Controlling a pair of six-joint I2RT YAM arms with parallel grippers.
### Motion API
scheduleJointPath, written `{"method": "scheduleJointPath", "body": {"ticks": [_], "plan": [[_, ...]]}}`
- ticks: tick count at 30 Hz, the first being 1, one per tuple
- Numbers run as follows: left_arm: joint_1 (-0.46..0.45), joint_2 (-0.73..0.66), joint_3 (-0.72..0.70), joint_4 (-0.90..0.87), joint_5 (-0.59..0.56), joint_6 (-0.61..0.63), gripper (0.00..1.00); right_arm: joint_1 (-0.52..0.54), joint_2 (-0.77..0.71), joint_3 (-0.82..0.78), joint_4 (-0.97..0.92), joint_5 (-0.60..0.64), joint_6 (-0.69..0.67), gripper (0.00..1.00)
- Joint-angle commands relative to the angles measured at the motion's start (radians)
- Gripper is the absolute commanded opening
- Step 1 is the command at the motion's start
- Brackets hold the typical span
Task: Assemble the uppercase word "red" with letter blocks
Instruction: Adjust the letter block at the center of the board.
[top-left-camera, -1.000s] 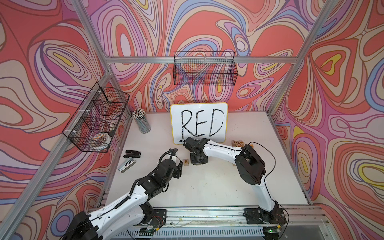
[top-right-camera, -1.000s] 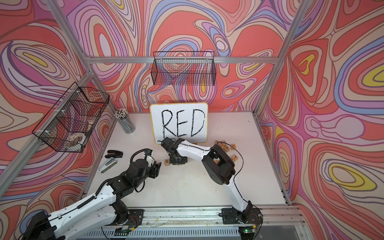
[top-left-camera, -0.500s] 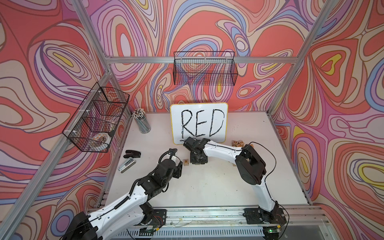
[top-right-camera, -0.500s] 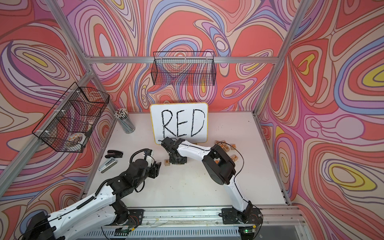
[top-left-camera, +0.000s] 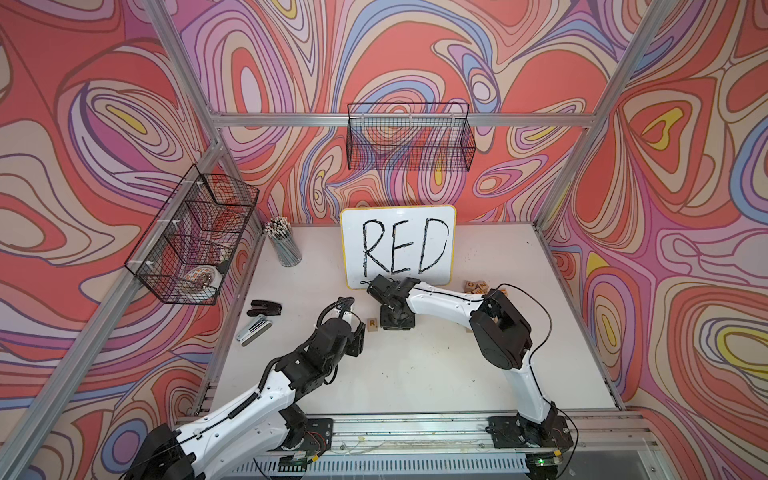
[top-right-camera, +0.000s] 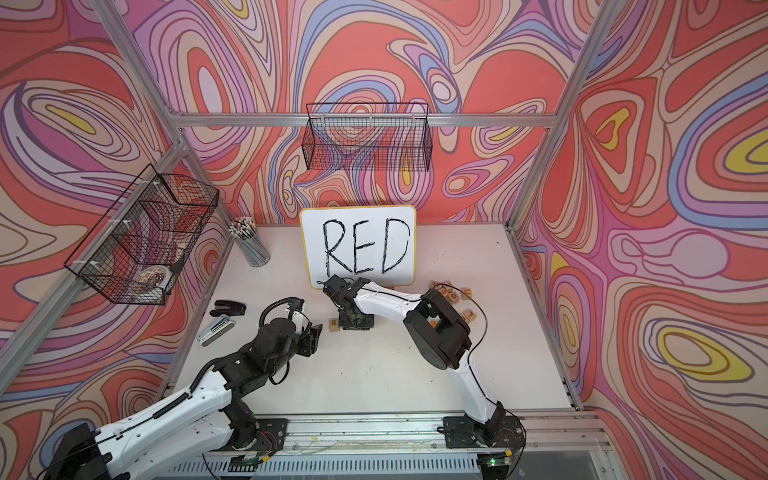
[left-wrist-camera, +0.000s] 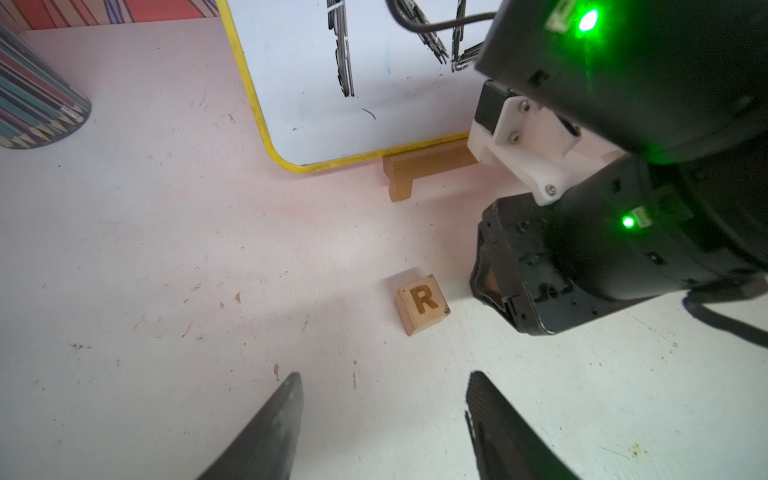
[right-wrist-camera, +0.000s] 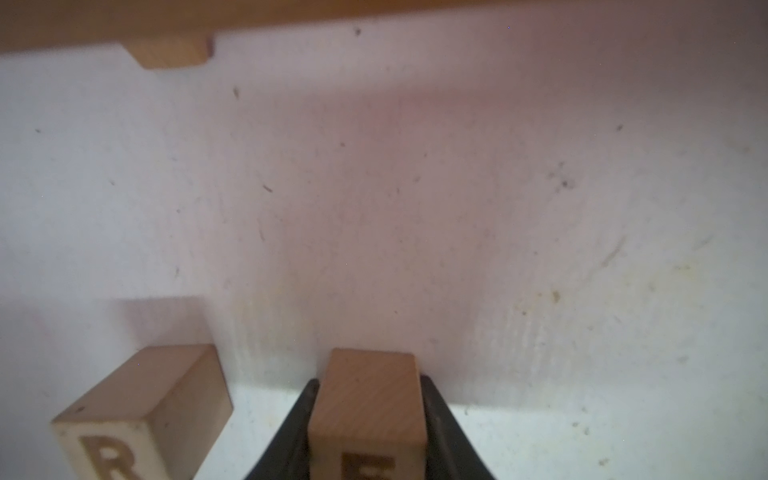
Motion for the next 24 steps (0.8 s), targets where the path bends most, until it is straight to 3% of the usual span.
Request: {"method": "scheduleJointPath", "body": {"ticks": [1,24], "plan": [[0.008,-0.01,0.006,-0.011,-0.017,0.007,0.65,0.0,0.014,-0.009,-0.01,0.0,0.01,0.41],[0.008,-0.007,0.008,-0.005,-0.019,0.01,0.65,-0.003,-0.075,0.061,-0.073,0.029,-0.03,0.45]]}}
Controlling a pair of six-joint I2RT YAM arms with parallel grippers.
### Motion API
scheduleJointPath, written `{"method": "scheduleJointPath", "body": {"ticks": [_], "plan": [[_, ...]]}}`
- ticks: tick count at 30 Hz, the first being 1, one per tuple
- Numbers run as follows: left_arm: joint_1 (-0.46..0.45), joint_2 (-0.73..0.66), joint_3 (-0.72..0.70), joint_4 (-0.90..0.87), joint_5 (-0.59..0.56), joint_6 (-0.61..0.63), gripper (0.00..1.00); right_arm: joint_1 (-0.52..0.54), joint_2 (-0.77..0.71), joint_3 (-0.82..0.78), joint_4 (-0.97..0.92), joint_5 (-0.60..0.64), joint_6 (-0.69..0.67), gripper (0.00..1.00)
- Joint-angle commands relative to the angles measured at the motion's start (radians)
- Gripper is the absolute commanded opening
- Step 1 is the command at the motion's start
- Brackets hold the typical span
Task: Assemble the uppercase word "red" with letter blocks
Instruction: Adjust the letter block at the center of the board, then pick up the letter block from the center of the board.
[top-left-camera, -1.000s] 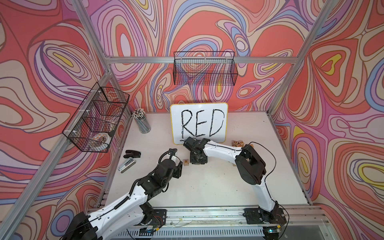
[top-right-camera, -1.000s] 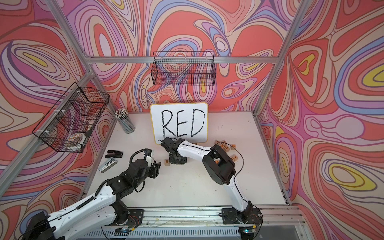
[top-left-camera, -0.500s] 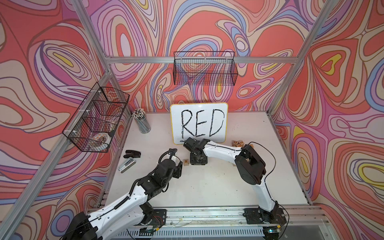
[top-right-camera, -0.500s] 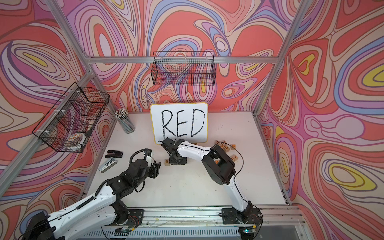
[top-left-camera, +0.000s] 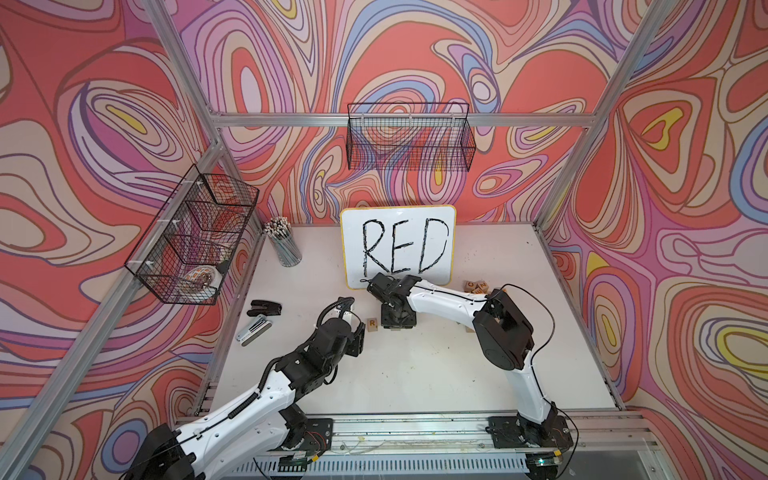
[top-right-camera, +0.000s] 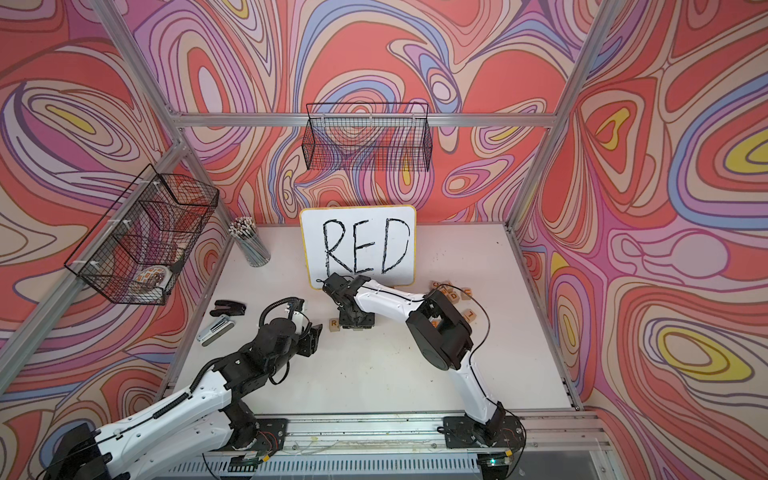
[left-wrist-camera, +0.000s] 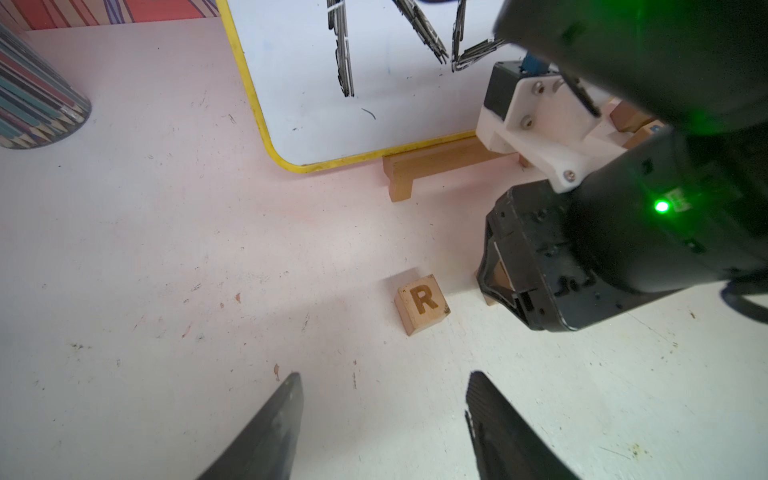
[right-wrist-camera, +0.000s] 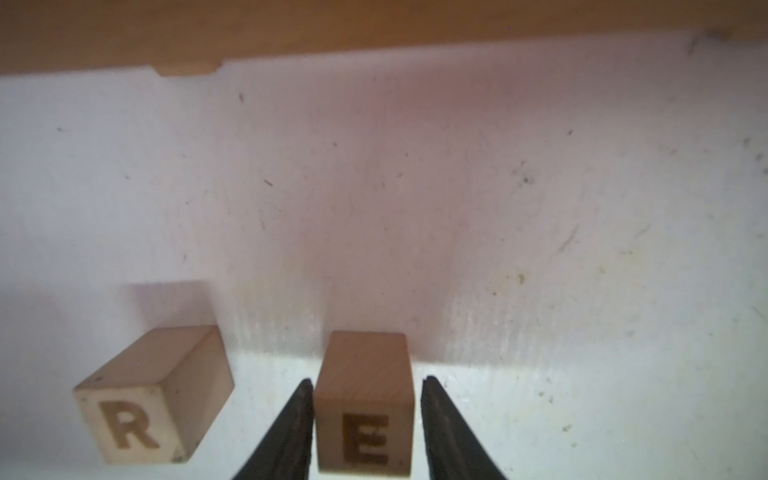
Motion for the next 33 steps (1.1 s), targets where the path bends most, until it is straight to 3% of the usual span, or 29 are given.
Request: {"method": "scheduleJointPath", "body": {"ticks": [1,9,17,21,27,33], "plan": [[0.008,-0.005,0.007,-0.004,-0.019,0.01,0.65,-0.004,-0.055,0.033,-0.025,0.01,-0.019,0.45],[0.008,-0.005,0.012,-0.003,-0.019,0.013,0.65,-0.03,-0.152,0.075,-0.097,0.076,-0.056,0.45],[0.008,0.026,0.037,0.015,-0.002,0.022,0.65,-0.153,-0.351,-0.011,-0.168,0.177,-0.106,0.44],[0.008,0.075,0.07,0.061,0.022,0.028,0.65,-0.252,-0.488,-0.106,-0.185,0.219,-0.134,0.43],[0.008,0.193,0.161,0.121,0.096,0.046,0.65,-0.42,-0.653,-0.33,-0.093,0.175,-0.208,0.42],[0.0,0.263,0.201,0.163,0.16,0.055,0.65,-0.573,-0.715,-0.494,-0.003,0.12,-0.255,0.42]]}}
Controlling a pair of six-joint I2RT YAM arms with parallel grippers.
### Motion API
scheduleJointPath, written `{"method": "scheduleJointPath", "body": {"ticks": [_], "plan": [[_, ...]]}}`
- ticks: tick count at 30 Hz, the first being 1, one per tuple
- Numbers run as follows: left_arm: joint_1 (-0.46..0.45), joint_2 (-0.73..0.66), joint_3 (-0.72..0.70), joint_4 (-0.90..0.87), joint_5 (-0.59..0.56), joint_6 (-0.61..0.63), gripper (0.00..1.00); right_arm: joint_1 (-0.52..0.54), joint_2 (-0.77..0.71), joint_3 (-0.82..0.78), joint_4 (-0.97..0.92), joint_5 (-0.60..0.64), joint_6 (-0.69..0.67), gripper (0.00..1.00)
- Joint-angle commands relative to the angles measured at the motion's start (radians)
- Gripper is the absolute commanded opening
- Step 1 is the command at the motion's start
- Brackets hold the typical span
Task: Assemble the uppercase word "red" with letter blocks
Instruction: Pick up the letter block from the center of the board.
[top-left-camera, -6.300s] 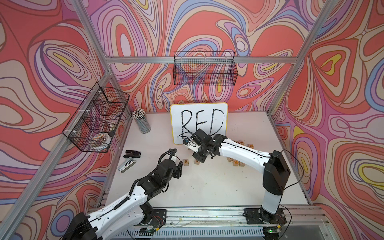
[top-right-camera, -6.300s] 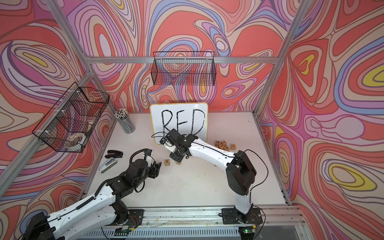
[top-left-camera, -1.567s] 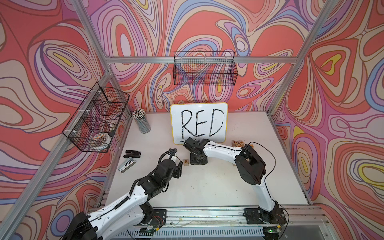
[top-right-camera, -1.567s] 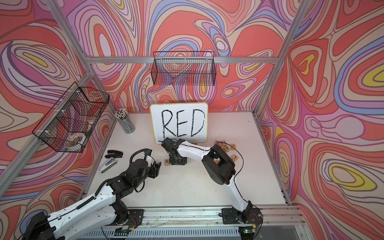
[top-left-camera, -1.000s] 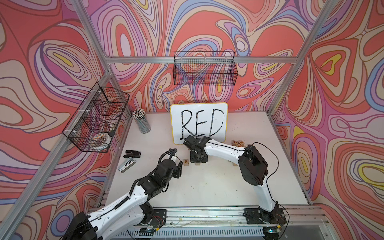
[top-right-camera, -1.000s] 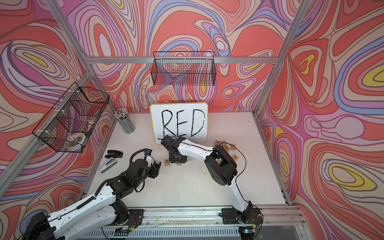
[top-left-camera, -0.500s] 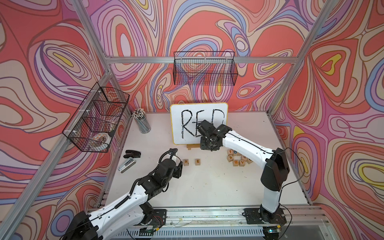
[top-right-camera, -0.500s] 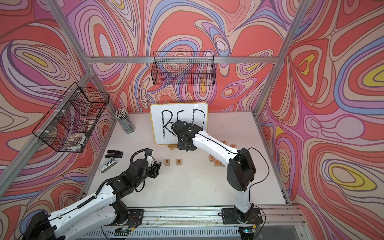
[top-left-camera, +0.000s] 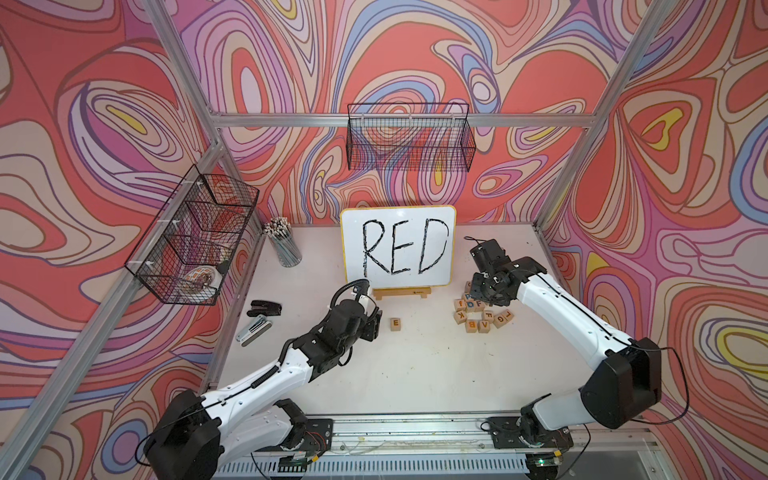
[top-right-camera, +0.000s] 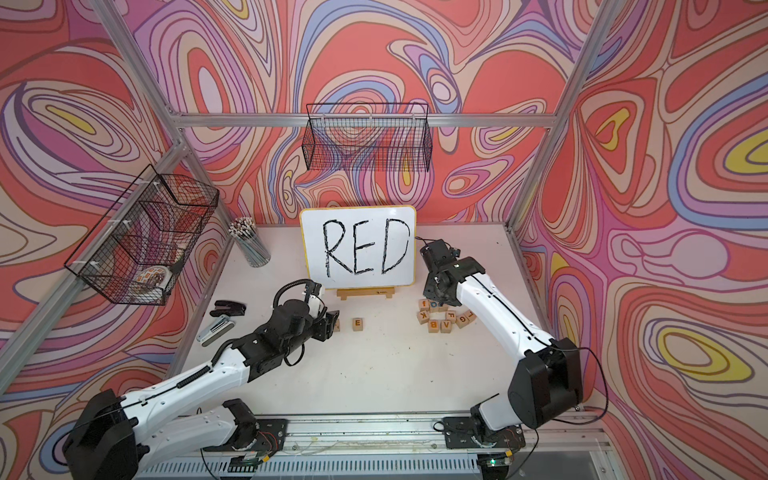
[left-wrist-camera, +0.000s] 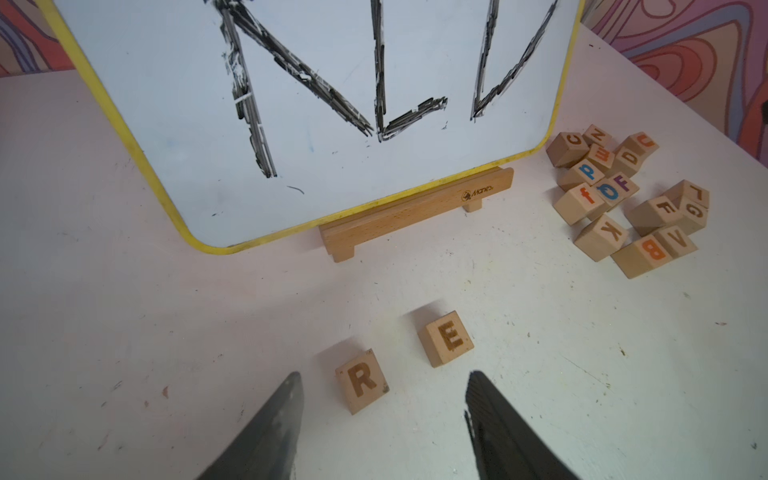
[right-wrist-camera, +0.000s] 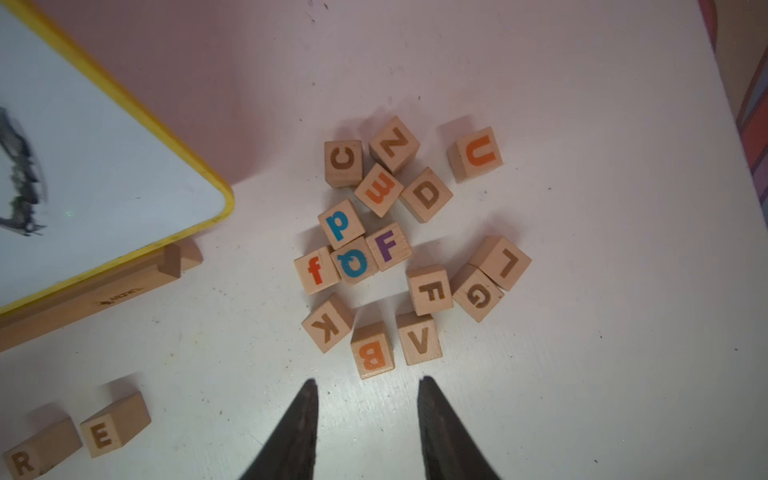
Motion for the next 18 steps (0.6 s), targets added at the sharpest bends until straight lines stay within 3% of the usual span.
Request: {"method": "scheduleJointPath", "body": {"ticks": [1,6,10,18], "plan": [[-0.004,0.029,0.038,0.041,0.052,0.018,0.65,-0.07,-0.025,-0.068,0.082,-0.044,-0.051,0.41],[-0.044,0.056,0.064,0.031,0.041,0.047,0.65,-0.155,0.023,-0.105,0.154,-0.069,-0.117,0.41],[-0.082,0.073,0.072,0.023,0.017,0.068,0.65,-0.175,0.108,-0.079,0.222,-0.099,-0.244,0.41],[-0.095,0.008,0.047,-0.033,-0.056,0.088,0.65,-0.212,0.265,0.028,0.213,-0.035,-0.42,0.39]]}}
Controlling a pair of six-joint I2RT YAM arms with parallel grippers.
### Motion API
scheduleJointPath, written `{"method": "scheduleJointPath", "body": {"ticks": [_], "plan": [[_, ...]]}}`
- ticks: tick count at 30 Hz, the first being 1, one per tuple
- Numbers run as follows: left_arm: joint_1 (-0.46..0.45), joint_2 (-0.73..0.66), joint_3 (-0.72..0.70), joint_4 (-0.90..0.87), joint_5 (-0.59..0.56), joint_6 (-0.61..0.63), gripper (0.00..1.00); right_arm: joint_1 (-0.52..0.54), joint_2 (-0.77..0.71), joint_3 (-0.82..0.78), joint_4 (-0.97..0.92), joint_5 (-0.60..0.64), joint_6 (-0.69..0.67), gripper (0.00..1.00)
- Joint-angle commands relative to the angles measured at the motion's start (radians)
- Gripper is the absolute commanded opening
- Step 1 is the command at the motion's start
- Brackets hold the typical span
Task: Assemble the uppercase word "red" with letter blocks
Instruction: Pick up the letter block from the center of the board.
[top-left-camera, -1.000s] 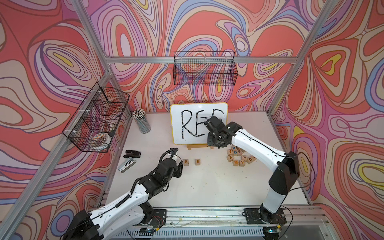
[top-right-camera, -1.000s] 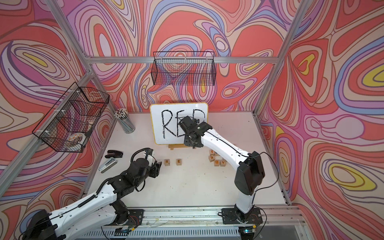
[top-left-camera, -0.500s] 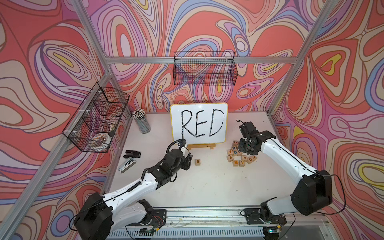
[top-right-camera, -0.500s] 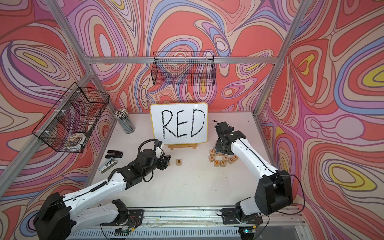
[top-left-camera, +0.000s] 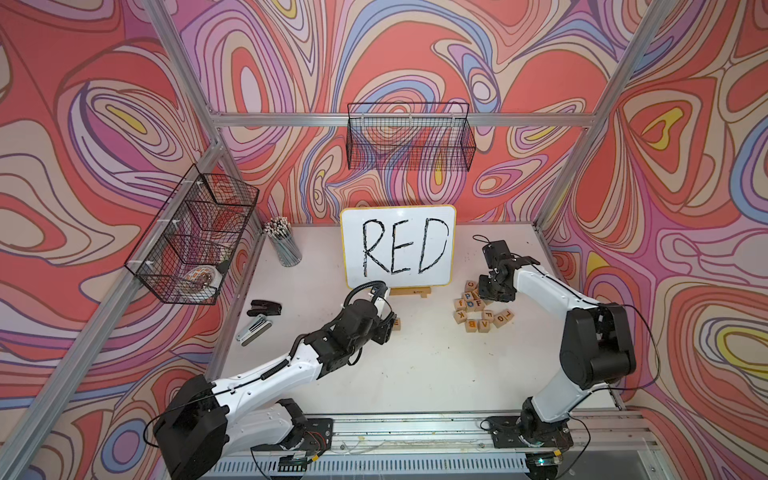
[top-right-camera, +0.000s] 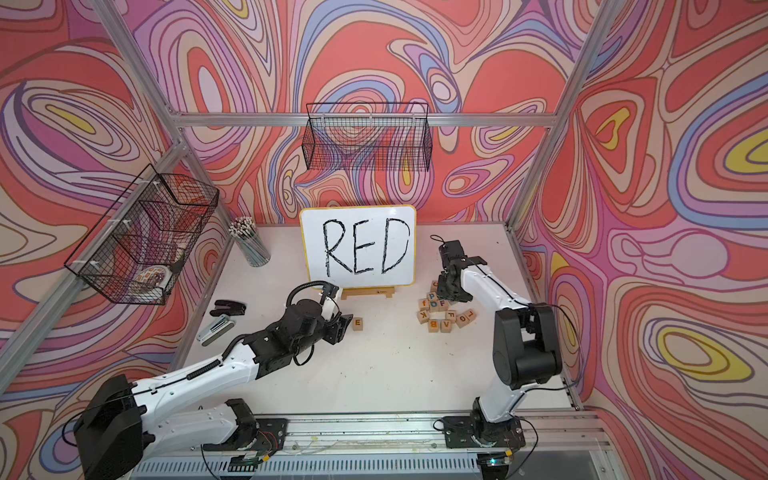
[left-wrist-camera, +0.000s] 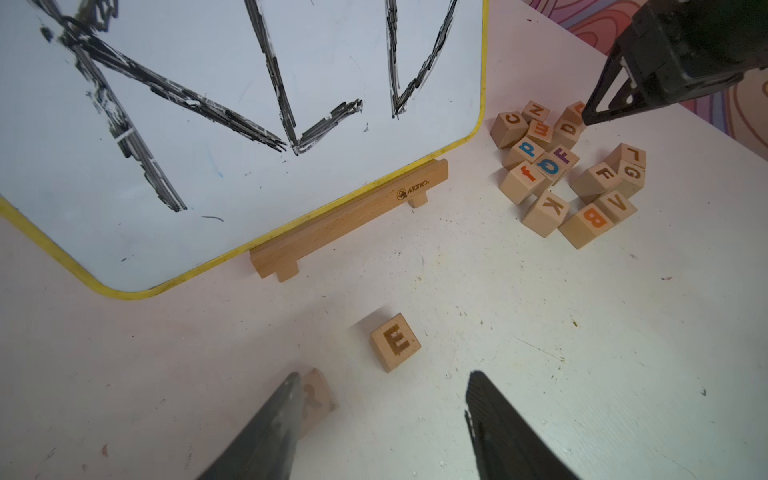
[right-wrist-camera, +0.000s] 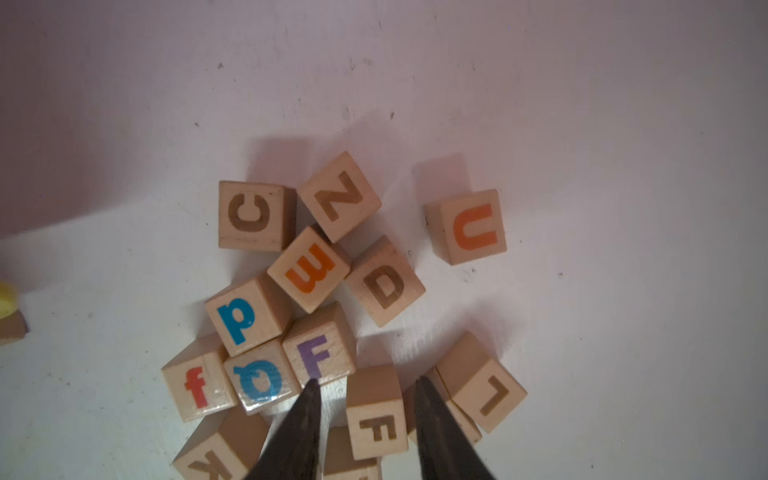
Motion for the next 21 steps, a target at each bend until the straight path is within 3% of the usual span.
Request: {"method": "scheduleJointPath", "body": {"ticks": [1,17,21], "plan": [[-0.001,-0.048,-0.01,-0.04,-0.061,0.027,0.65,-0.025,0.029,0.044,0.01,0.043,-0.108,0.39],[-0.001,-0.112,-0.04,-0.09,-0.11,0.037,0.66,-0.075,0.123,0.067,0.02,-0.095,-0.311,0.37],[-0.001,-0.115,-0.042,-0.093,-0.111,0.036,0.66,-0.075,0.141,0.082,0.026,-0.08,-0.326,0.39]]}}
